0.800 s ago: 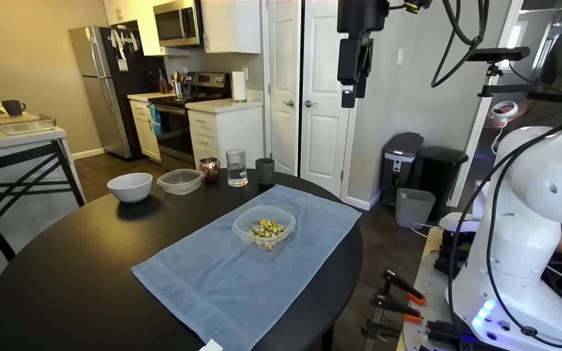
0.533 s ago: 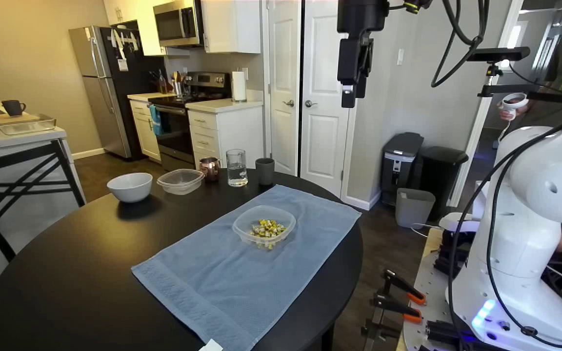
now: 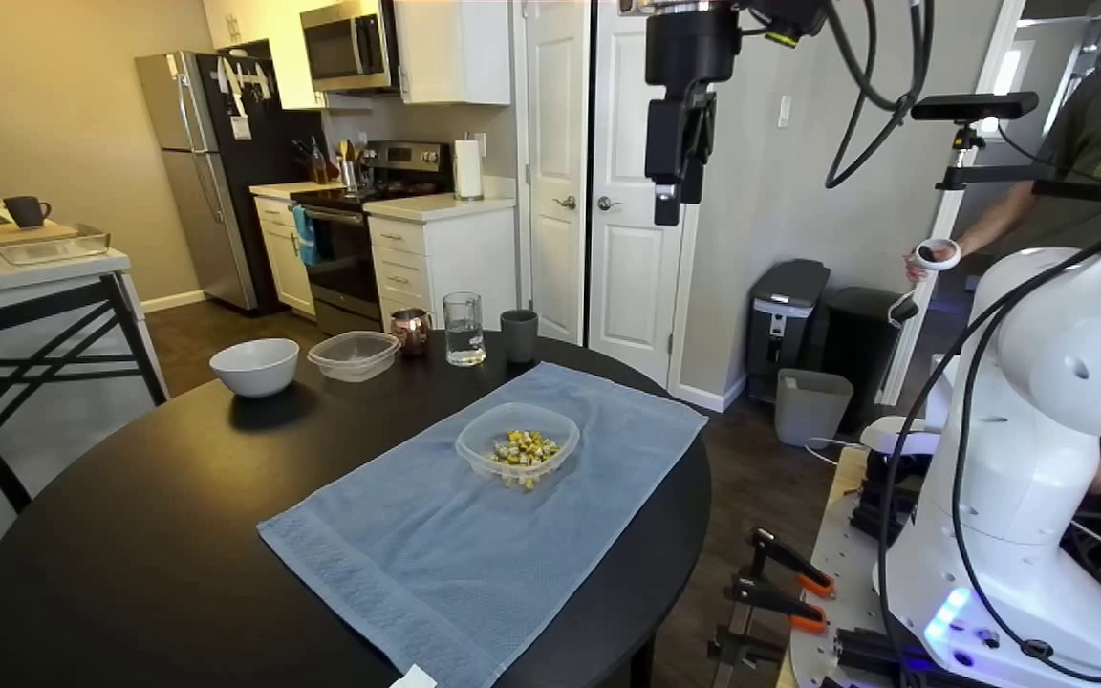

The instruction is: Pour the contents from the bowl onto the blue towel

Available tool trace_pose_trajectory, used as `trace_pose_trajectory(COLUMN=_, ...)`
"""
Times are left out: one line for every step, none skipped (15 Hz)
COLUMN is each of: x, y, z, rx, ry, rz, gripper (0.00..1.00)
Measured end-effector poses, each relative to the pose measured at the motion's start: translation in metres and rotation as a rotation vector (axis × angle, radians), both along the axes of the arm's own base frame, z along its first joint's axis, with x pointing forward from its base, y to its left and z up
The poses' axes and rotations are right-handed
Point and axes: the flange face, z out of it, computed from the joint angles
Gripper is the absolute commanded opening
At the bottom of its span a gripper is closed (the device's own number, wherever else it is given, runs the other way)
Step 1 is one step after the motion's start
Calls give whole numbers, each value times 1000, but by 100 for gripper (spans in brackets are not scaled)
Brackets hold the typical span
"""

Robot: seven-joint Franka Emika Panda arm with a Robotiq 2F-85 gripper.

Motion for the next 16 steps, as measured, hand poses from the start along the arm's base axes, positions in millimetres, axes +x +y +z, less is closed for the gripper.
trace_pose_trajectory(x=13, y=-4, z=-11, rx=-36, ry=-23, rz=0, gripper=100)
trace_pose_trajectory(x=26, y=-9, z=-26, rx=-73, ry=-47, rz=-4, gripper=100)
trace_pose_trajectory(x=38, y=-14, z=-43, rx=-110, ry=-59, rz=-9, gripper=100)
trace_pose_trajectory(x=49, y=-17, z=-61, rx=-144, ry=-62, rz=-14, gripper=100)
trace_pose_trajectory(x=58, y=-19, z=-79, rx=-177, ry=-57, rz=-18, gripper=100)
trace_pose_trajectory(x=65, y=-19, z=-97, rx=-207, ry=-51, rz=-21, gripper=100)
trace_pose_trajectory(x=71, y=-17, z=-113, rx=-237, ry=-42, rz=-23, gripper=100)
trace_pose_trajectory(x=76, y=-14, z=-126, rx=-264, ry=-34, rz=-23, gripper=100)
trace_pose_trajectory(x=80, y=-12, z=-137, rx=-291, ry=-24, rz=-22, gripper=100)
trace_pose_trajectory(x=83, y=-9, z=-148, rx=-319, ry=-12, rz=-20, gripper=100)
trace_pose_trajectory(x=86, y=-7, z=-158, rx=-351, ry=-5, rz=-15, gripper=100)
trace_pose_trajectory(x=89, y=-6, z=-166, rx=-380, ry=-1, rz=-9, gripper=100)
trace_pose_trajectory(x=92, y=-5, z=-174, rx=-412, ry=0, rz=-3, gripper=100)
trace_pose_trajectory(x=95, y=-6, z=-182, rx=-446, ry=-1, rz=1, gripper=100)
trace_pose_trajectory(x=98, y=-7, z=-189, rx=-487, ry=-8, rz=5, gripper=100)
trace_pose_trajectory(x=101, y=-10, z=-196, rx=-531, ry=-19, rz=9, gripper=100)
